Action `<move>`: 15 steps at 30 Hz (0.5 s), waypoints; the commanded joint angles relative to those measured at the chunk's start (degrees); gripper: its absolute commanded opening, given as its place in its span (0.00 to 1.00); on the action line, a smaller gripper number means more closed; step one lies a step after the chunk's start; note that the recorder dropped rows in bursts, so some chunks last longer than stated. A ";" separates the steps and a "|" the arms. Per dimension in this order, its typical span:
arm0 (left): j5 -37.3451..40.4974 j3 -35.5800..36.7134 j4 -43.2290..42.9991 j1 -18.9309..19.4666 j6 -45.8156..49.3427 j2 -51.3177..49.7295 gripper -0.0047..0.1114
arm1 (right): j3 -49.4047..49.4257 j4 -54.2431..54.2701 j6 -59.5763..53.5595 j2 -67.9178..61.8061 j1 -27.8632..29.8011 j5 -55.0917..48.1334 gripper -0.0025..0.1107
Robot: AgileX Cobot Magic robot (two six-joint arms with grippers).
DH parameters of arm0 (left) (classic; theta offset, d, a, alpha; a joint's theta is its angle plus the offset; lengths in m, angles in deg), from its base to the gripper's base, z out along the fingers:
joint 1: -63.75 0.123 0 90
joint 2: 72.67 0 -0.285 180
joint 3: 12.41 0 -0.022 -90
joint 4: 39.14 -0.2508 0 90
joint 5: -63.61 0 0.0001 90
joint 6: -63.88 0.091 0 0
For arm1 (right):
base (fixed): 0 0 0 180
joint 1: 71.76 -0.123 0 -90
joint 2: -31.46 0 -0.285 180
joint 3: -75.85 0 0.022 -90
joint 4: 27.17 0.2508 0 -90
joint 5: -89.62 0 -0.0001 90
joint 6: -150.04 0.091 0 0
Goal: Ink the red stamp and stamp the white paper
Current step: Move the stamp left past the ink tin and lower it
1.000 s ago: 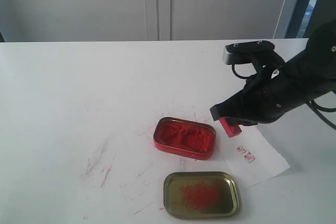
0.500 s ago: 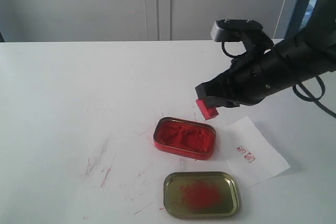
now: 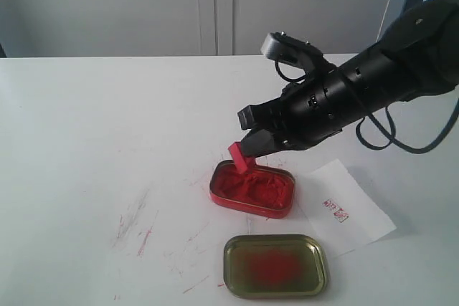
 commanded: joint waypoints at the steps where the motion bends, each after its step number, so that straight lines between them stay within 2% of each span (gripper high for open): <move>1: 0.19 0.23 0.52 -0.04 0.00 0.19 0.04 | -1.34 6.93 -5.31 -2.15 0.09 -3.64 0.02; 10: 0.19 0.23 0.52 -0.04 0.00 0.19 0.04 | -1.48 11.46 -6.38 -6.00 -0.16 -7.52 0.02; 15: 0.19 0.23 0.52 -0.04 0.00 0.19 0.04 | -1.48 16.05 -9.62 -7.45 -2.79 -6.13 0.02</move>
